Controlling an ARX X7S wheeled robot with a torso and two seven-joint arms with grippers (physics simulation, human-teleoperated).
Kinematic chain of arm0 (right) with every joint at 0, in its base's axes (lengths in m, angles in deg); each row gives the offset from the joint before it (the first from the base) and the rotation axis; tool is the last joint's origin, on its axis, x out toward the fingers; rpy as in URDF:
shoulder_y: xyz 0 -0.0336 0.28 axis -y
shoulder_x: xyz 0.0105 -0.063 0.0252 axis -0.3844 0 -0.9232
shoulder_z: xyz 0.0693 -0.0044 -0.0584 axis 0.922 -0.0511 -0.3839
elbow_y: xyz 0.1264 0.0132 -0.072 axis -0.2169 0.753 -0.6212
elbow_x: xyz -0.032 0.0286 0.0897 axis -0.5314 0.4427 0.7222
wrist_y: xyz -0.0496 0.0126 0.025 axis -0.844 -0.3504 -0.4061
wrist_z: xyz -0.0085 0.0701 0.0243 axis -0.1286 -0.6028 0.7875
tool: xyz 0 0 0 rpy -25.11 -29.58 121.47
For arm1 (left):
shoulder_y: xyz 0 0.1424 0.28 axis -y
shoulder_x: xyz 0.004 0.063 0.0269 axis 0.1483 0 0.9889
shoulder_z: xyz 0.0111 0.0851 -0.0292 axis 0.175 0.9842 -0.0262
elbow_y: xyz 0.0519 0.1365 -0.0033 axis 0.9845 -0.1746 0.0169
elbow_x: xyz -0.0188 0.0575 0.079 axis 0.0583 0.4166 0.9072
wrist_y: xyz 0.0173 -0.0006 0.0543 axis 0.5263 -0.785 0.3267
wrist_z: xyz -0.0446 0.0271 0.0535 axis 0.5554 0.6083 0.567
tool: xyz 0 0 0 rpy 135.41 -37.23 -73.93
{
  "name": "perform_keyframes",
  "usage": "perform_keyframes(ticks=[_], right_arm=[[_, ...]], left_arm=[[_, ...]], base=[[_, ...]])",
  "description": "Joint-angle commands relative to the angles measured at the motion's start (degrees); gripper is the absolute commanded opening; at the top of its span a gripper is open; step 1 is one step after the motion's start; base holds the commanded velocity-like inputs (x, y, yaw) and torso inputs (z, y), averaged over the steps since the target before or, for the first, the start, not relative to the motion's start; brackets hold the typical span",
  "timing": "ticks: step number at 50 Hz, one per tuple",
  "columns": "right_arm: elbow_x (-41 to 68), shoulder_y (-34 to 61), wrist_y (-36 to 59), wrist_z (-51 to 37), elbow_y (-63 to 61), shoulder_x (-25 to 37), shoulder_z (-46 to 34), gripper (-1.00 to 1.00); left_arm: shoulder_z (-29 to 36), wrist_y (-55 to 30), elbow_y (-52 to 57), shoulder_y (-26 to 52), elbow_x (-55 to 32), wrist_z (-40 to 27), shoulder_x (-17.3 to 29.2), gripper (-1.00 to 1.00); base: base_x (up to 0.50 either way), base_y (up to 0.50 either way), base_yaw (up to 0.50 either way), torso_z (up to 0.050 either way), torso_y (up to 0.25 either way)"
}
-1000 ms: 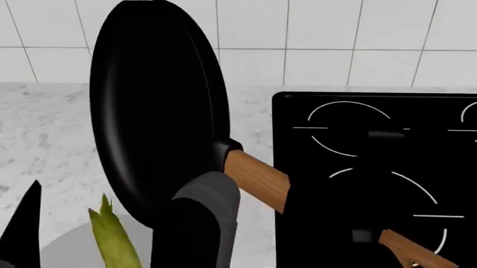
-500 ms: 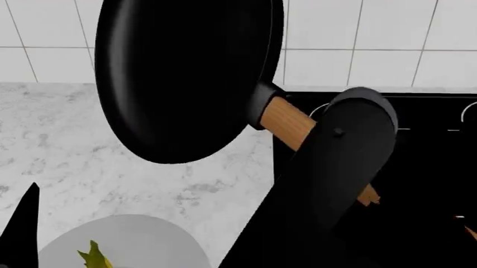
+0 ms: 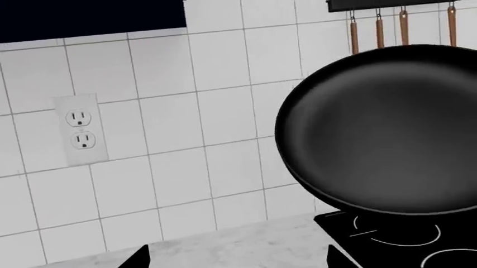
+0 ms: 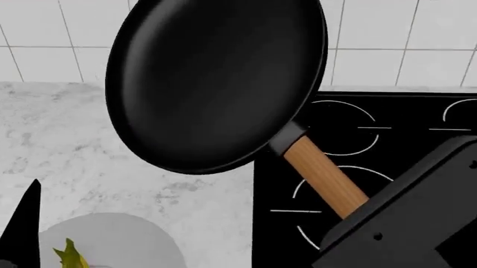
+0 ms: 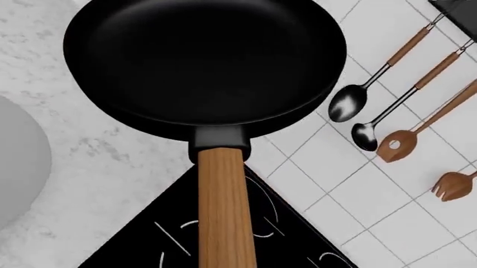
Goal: Pick up the pan and dump the vegetables in it onto the plate. Then return the pan to the stove.
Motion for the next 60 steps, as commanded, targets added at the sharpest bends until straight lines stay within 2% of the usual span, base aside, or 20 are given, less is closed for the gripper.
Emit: perform_keyframes(ticks=[1,20,33,60], right_arm=[[-11.3,-2.1,-3.3,2.7,1.9,2.9,8.1,-1.0],[-11.1,-1.6,-3.5,3.1,1.8,4.5,9.3,-1.0],[-10.1,0.3,-1.3,2.6,2.8,2.7,9.1,-1.0],[-13.2,-4.9,-5.1,4.5,2.3,4.0,9.0,-1.0]], left_arm=[[-1.5,-1.1,-2.5,1.8,-1.0,1.0,-1.4,1.0],[-0.3,-1.2,-2.2,2.9,-1.3,0.0,-0.9,1.0],[0.0,-1.2,-1.8,3.8,-2.3,-0.7,-0.1,1.0],[1.6,-0.1,-2.0,3.6,-1.5,-1.1,0.5,1.0]], base=[[-0.04,-0.5,0.0,0.0,0.0],[-0.02,-0.5,0.0,0.0,0.002],[0.0,-0.5,0.0,0.0,0.002],[0.0,-0.5,0.0,0.0,0.002]])
